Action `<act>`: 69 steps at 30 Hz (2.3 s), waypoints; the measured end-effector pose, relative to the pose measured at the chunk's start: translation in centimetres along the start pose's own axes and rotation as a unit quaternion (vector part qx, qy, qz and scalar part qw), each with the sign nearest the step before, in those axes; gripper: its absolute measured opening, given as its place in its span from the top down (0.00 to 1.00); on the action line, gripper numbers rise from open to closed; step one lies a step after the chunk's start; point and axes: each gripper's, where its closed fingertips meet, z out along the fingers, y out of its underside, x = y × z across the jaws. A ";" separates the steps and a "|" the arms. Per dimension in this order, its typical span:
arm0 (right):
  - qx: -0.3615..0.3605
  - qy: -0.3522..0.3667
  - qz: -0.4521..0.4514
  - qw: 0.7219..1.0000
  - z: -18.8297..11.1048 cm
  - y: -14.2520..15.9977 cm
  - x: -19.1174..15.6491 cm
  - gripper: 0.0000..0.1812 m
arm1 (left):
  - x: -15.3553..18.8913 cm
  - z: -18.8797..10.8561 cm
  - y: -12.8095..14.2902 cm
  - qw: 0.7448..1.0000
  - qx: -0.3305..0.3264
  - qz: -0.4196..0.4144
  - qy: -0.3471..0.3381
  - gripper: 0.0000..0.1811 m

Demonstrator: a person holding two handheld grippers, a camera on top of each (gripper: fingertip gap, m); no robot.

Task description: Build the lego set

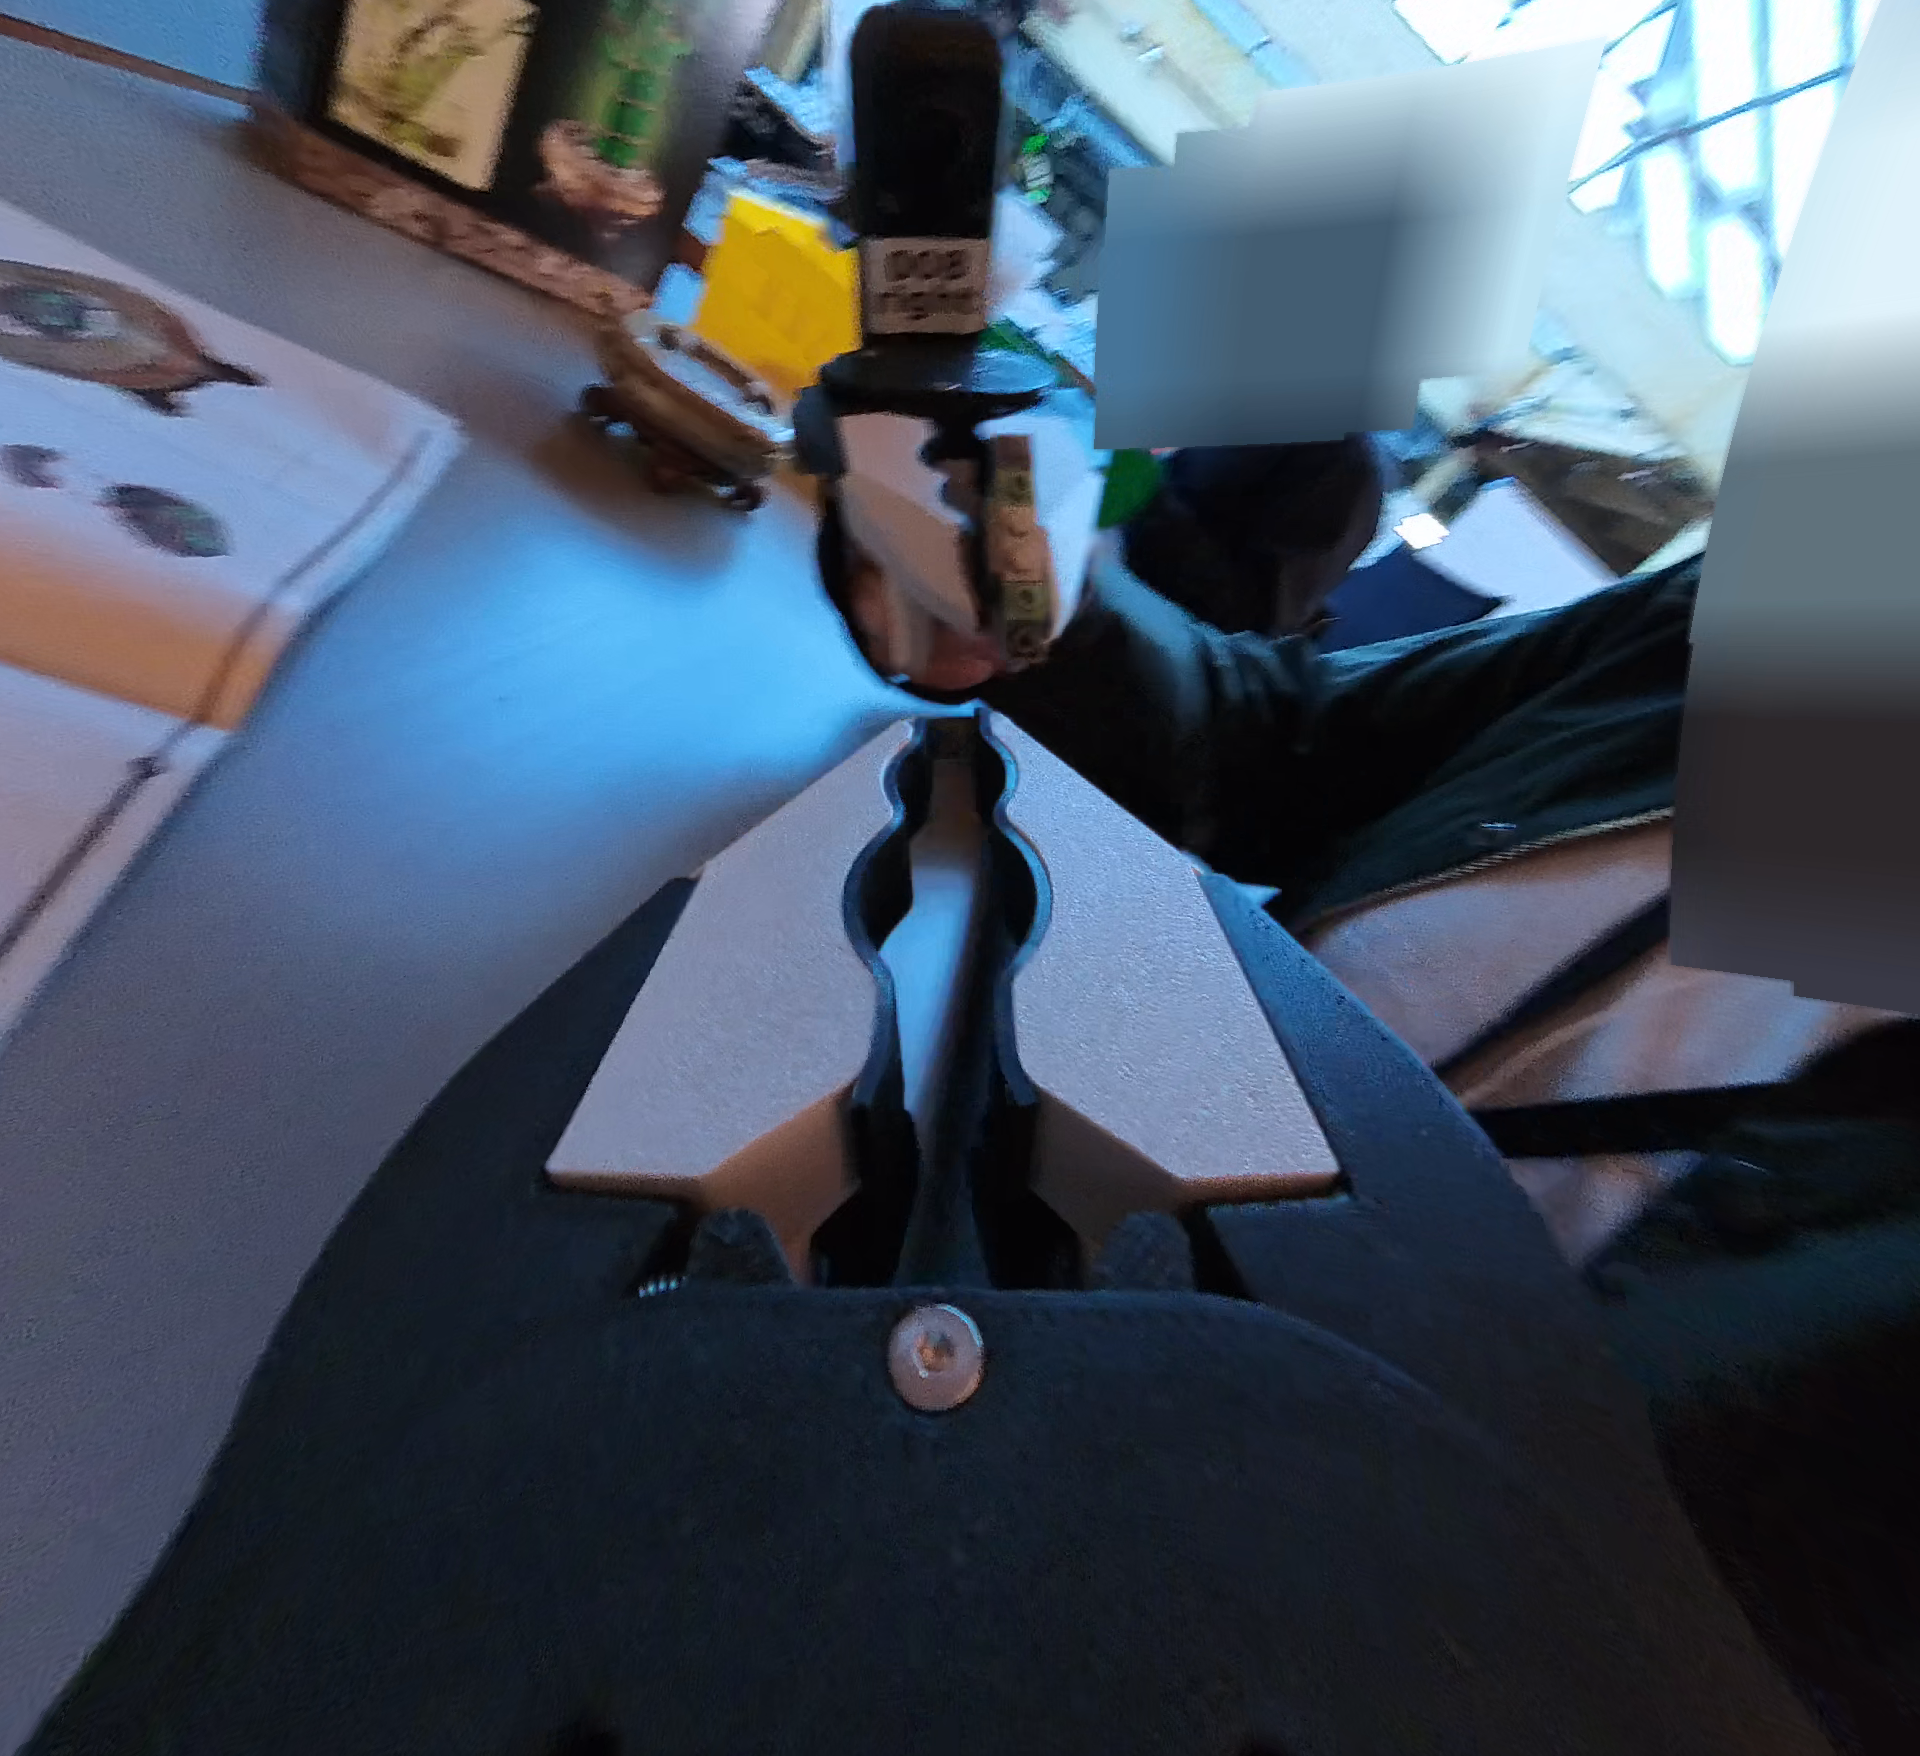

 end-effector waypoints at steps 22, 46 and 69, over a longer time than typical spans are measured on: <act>-0.056 0.115 0.013 0.992 -1.7 2.1 5.0 0.95 | -5.7 -1.4 1.3 0.978 -0.077 0.063 -0.185 0.82; -0.164 0.073 -0.023 0.984 1.5 5.9 2.7 0.95 | -0.5 2.2 1.3 0.992 -0.075 0.085 -0.047 0.97; -0.096 0.072 -0.044 0.992 0.5 3.2 2.2 0.97 | -0.5 1.8 1.5 0.992 -0.075 0.090 -0.053 0.97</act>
